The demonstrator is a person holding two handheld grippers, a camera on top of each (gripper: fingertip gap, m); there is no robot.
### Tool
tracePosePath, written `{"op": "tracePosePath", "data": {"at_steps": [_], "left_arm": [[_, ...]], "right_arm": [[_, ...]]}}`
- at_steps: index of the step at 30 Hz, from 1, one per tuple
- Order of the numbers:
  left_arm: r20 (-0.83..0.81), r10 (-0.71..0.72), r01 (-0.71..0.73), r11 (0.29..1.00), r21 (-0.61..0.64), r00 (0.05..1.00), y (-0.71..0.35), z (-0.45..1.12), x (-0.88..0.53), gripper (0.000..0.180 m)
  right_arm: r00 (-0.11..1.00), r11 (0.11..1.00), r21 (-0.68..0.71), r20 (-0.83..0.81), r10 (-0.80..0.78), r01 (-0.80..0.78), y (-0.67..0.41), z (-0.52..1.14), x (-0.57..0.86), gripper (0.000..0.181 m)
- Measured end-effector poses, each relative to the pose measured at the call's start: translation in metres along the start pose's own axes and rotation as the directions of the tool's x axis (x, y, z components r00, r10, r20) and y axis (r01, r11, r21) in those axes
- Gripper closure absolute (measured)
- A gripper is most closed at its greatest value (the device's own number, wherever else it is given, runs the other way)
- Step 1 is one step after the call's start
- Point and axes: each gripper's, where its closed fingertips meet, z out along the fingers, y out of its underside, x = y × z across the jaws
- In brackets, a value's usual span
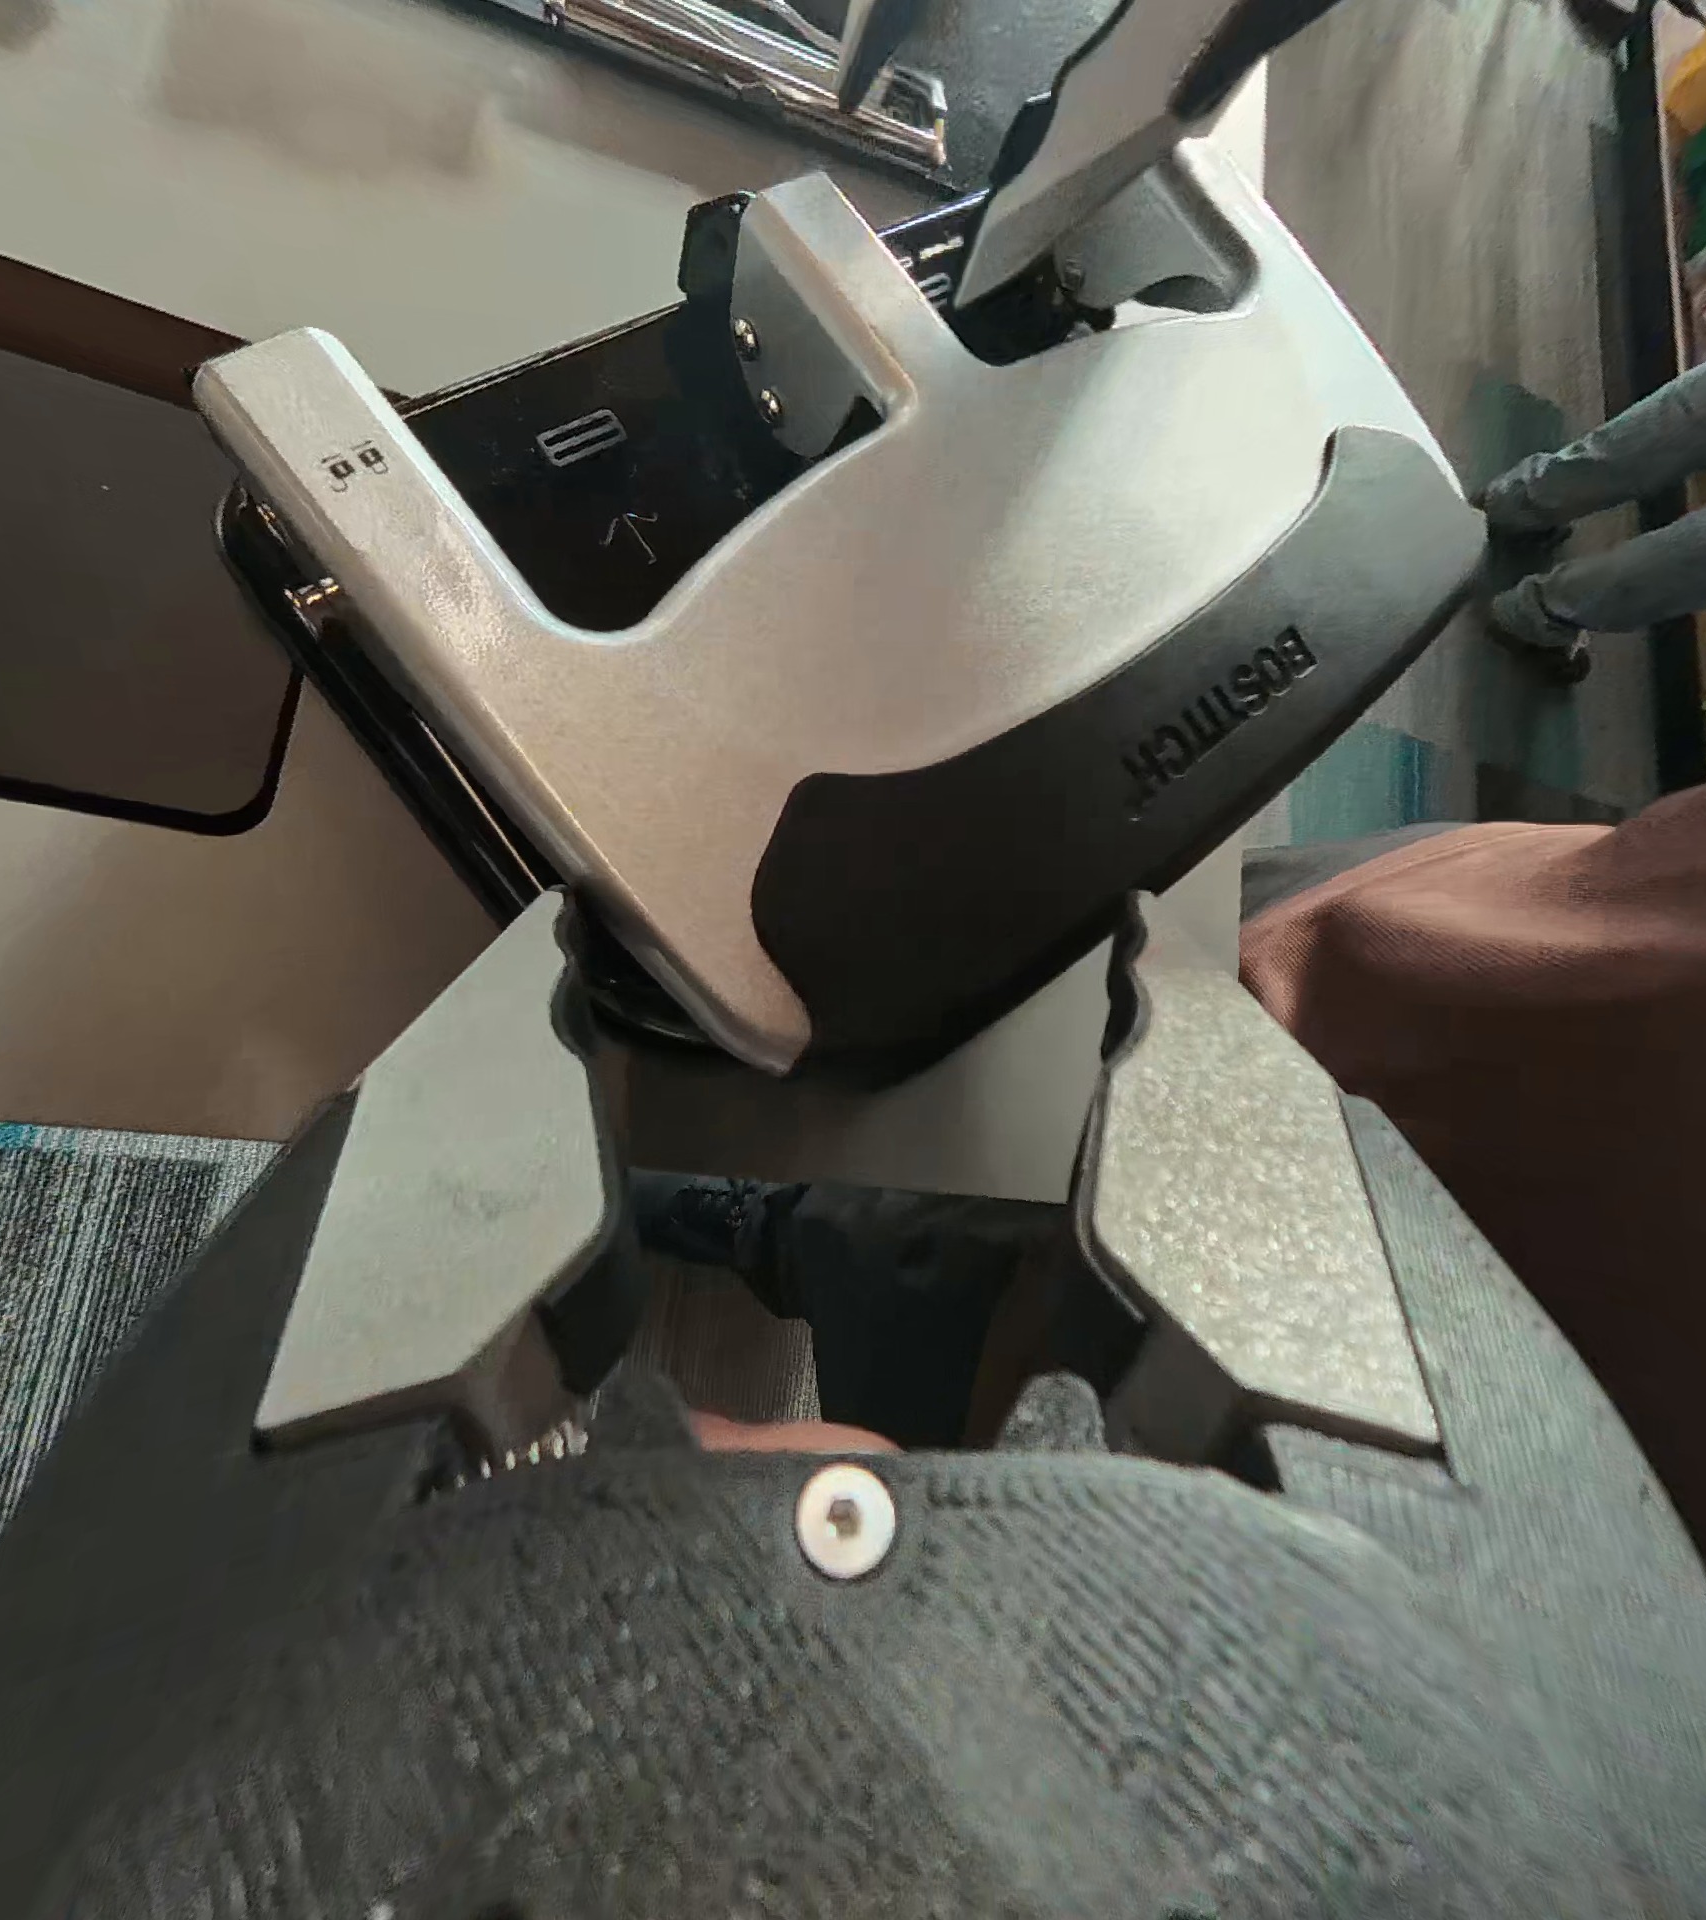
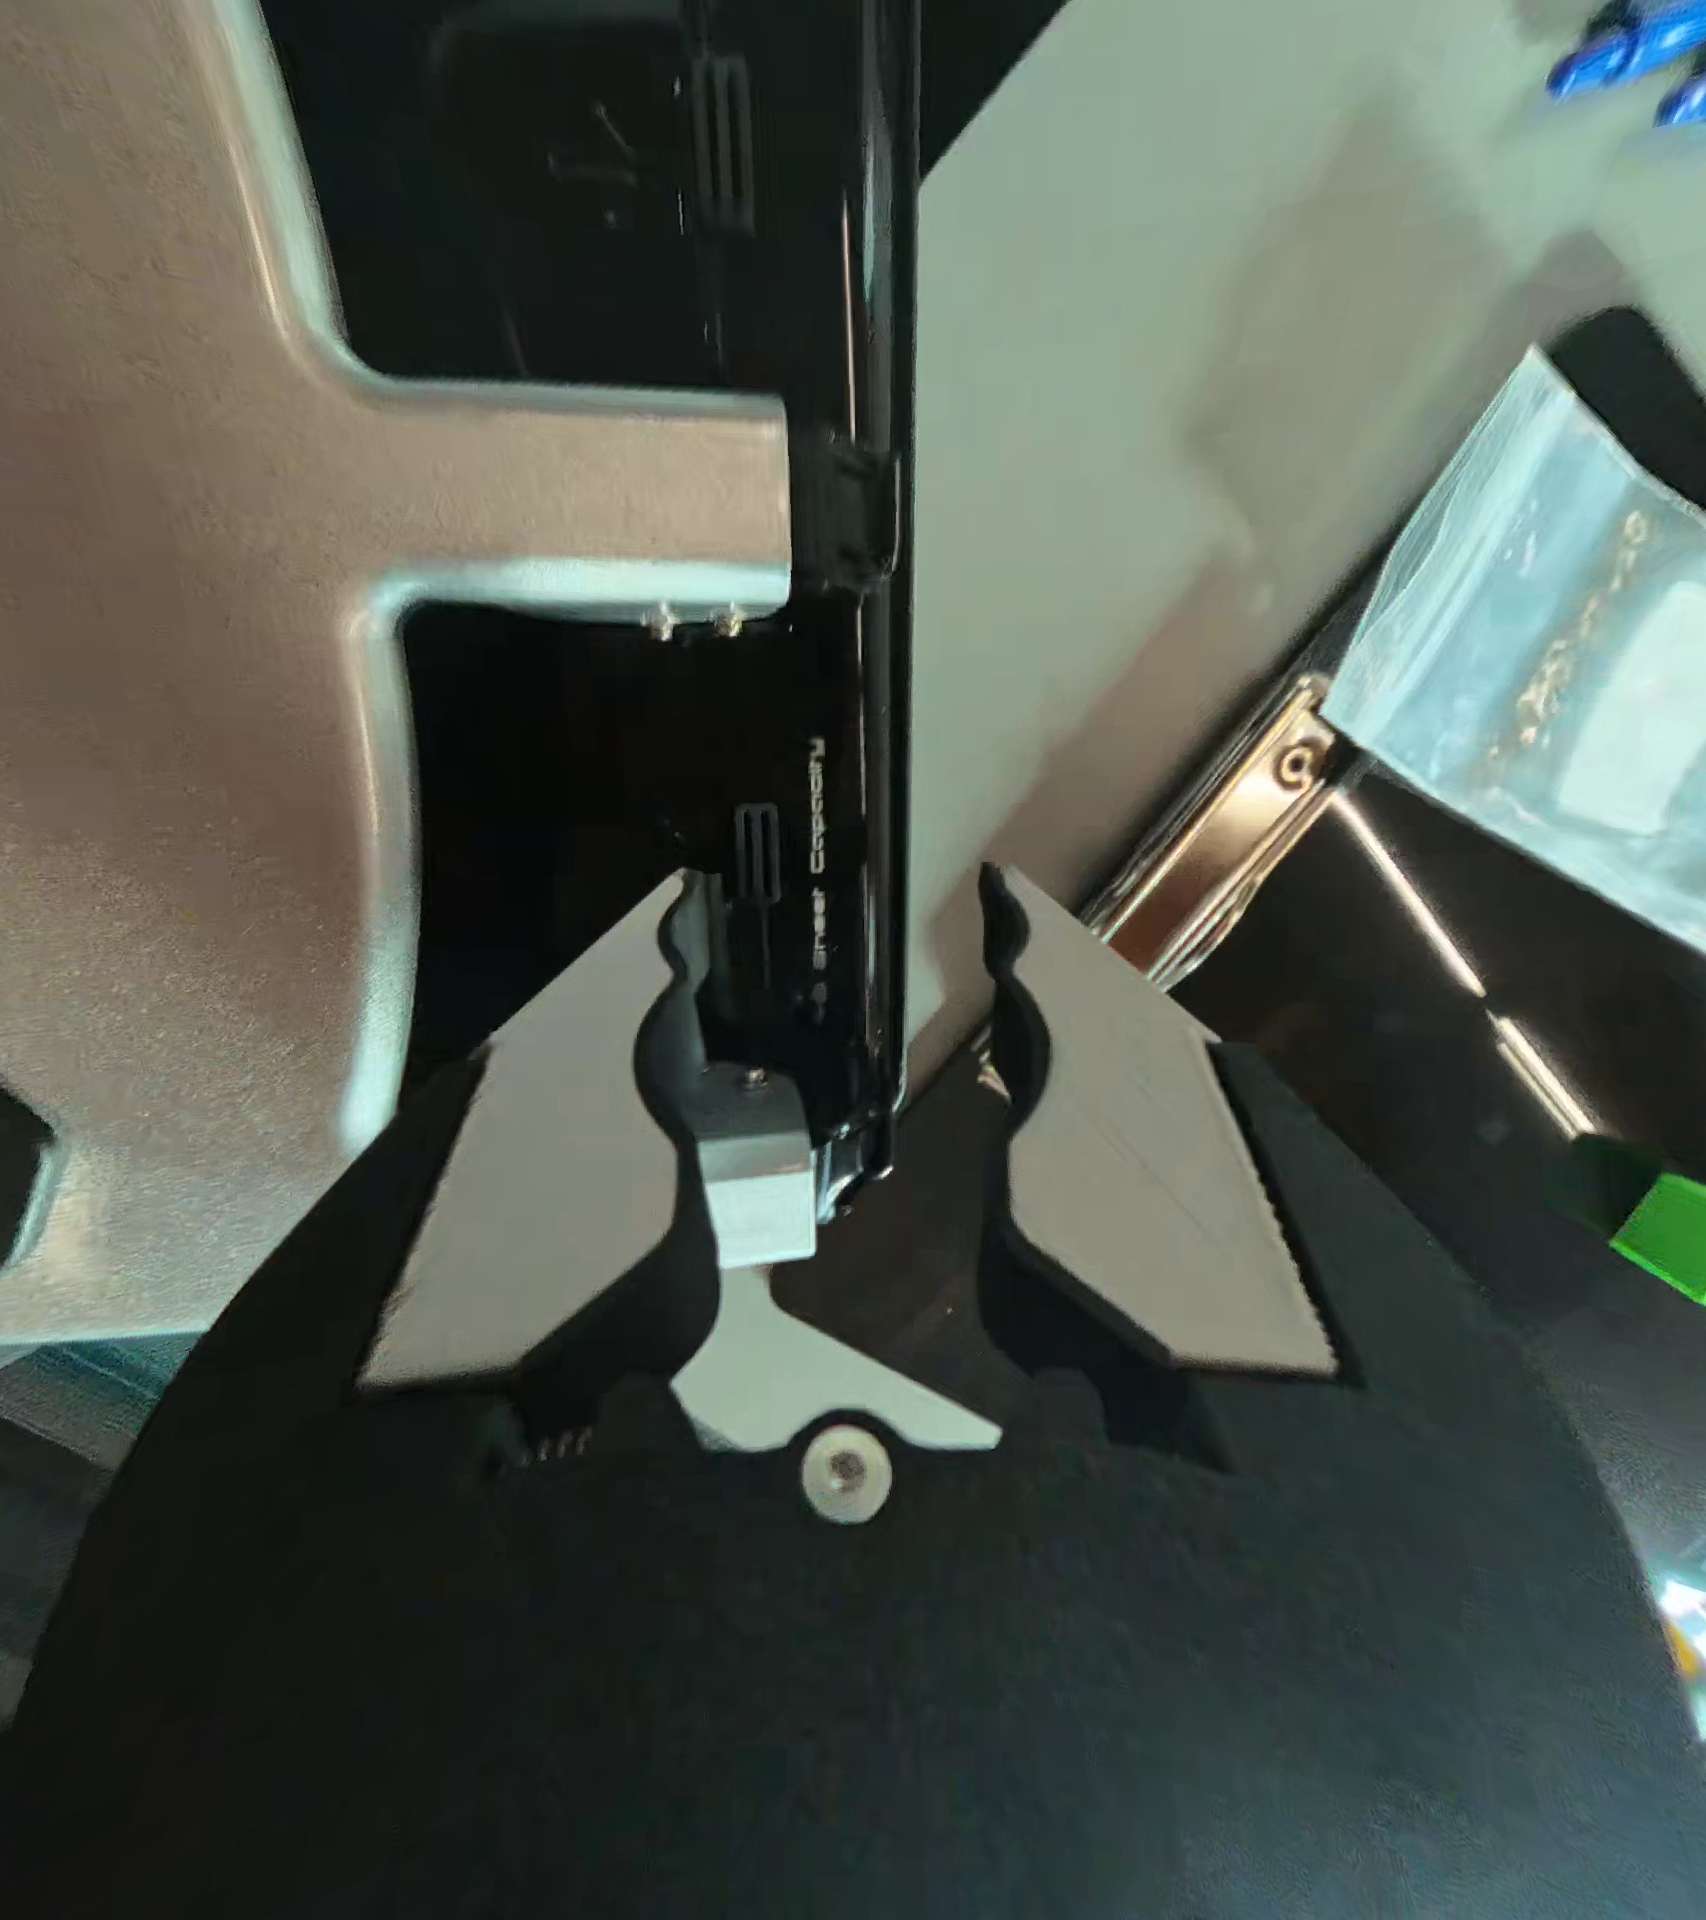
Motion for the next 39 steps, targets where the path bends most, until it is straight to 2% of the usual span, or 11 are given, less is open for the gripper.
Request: {"op": "tracePosePath", "data": {"at_steps": [5, 8, 9, 11, 15, 20, 24, 28, 30, 32, 39], "left_arm": [[0.014, -0.019, 0.019, 1.0, 0.002, 1.0, -0.002, 0.002, 0.0, 0.076], [0.012, -0.029, 0.029, 1.0, -0.004, 1.0, -0.002, 0.002, 0.0, 0.077], [0.012, -0.031, 0.031, 0.999, -0.008, 0.999, -0.002, 0.002, 0.0, 0.078], [0.023, -0.017, 0.018, 1.0, -0.004, 1.0, -0.005, 0.001, -0.001, 0.078], [0.055, 0.037, -0.038, 0.999, 0.026, 0.998, -0.013, -0.003, -0.004, 0.079], [0.0, 0.197, -0.196, 0.978, 0.068, 0.98, -0.025, -0.011, 0.003, 0.082], [-0.063, 0.28, -0.277, 0.959, 0.053, 0.958, -0.025, -0.004, 0.011, 0.081], [-0.075, 0.314, -0.308, 0.948, 0.081, 0.947, -0.034, -0.001, 0.018, 0.082], [-0.082, 0.321, -0.313, 0.945, 0.094, 0.944, -0.038, 0.0, 0.021, 0.082], [-0.095, 0.311, -0.301, 0.948, 0.103, 0.946, -0.041, 0.002, 0.022, 0.08], [-0.109, 0.452, -0.457, 0.889, -0.023, 0.885, -0.023, 0.019, 0.026, 0.058]], "right_arm": [[0.987, 0.996, 0.007, 0.135, -0.093, 0.093, -0.006, 0.006, -0.005, 0.174], [0.984, 0.994, -0.024, 0.148, -0.099, 0.104, -0.004, 0.008, 0.001, 0.131], [0.977, 0.995, -0.028, 0.193, -0.092, 0.099, -0.004, 0.007, -0.004, 0.131], [0.969, 0.991, -0.042, 0.219, -0.114, 0.126, 0.0, 0.007, -0.01, 0.156], [0.981, 0.992, -0.059, 0.164, -0.104, 0.115, 0.0, 0.007, -0.011, 0.157], [0.988, 0.993, -0.047, 0.113, -0.107, 0.113, -0.002, 0.004, -0.022, 0.175], [0.998, 0.995, -0.086, 0.031, -0.053, 0.056, -0.003, 0.006, -0.01, 0.163], [0.997, 0.992, -0.109, 0.054, -0.054, 0.059, -0.002, 0.006, -0.018, 0.18], [0.998, 0.99, -0.135, 0.052, -0.045, 0.052, -0.001, 0.006, -0.02, 0.174], [0.999, 0.987, -0.16, 0.05, -0.008, 0.016, -0.001, 0.007, -0.019, 0.139], [0.999, 0.981, -0.189, 0.007, -0.035, 0.036, -0.001, 0.012, -0.01, 0.147]]}}
